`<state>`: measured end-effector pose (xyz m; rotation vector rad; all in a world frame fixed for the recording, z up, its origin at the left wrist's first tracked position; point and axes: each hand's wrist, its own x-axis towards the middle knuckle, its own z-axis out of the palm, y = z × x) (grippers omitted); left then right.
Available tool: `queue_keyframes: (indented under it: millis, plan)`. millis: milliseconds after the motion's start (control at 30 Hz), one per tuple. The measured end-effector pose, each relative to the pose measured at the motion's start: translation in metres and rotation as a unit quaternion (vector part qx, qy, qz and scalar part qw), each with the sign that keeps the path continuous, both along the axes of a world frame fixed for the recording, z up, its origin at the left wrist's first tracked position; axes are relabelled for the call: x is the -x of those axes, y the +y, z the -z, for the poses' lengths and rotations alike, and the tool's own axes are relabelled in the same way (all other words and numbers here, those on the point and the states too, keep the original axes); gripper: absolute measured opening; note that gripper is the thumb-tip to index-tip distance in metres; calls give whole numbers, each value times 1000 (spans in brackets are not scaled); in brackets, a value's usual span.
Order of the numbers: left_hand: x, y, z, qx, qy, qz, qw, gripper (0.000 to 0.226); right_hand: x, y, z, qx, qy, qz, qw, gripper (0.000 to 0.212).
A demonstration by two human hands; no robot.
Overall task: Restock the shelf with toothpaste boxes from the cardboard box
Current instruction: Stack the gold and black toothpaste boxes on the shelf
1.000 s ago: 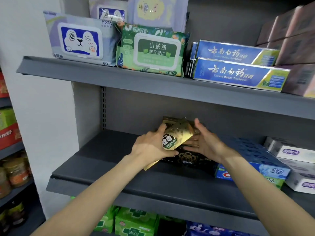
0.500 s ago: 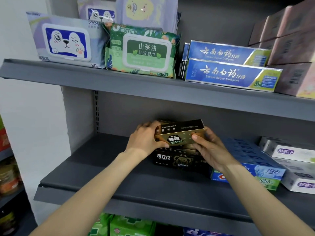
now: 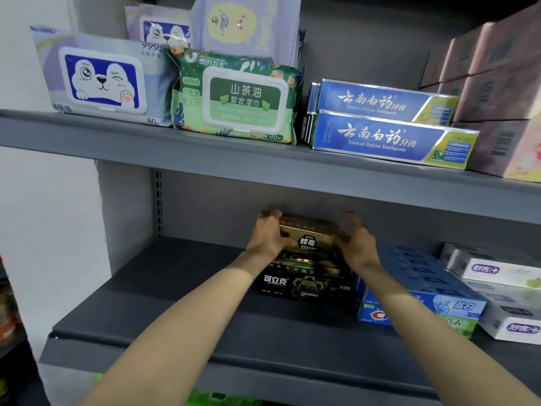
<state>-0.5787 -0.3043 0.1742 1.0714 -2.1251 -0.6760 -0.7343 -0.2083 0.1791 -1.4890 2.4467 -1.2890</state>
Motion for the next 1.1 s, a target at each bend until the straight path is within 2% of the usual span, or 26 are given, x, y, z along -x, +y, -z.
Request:
queue_keyframes:
  millis: [67, 167, 367, 433, 567, 700, 900, 1000, 1100]
  plan:
    - [5, -1, 9, 38, -58, -7, 998, 63, 0, -5, 4, -46, 53, -7, 997, 49]
    - [8, -2, 18, 150, -168, -55, 973, 65, -2, -11, 11, -104, 79, -18, 991, 48]
    - [0, -8, 11, 177, -201, -25, 963, 58, -9, -8, 14, -152, 118, -14, 981, 57]
    - [-8, -4, 8, 191, -189, -18, 963, 55, -15, -4, 15, -134, 141, -6, 981, 56]
    - [-32, 25, 6, 229, -150, 4, 962, 43, -50, 16, 18, -20, 138, 1, 990, 41]
    - [-63, 70, 1, 208, -164, 29, 964, 28, -102, 48, 23, 60, 132, -19, 989, 24]
    - [-142, 149, 25, 206, -134, 8, 969, 24, -177, 116, 44, 68, 103, -99, 987, 22]
    - [-188, 195, 53, 163, -121, -22, 979, 18, -223, 158, 65, 15, 82, -131, 988, 18]
    - [-241, 242, 86, 89, -125, -64, 986, 17, -270, 198, 95, -86, 79, -165, 979, 21]
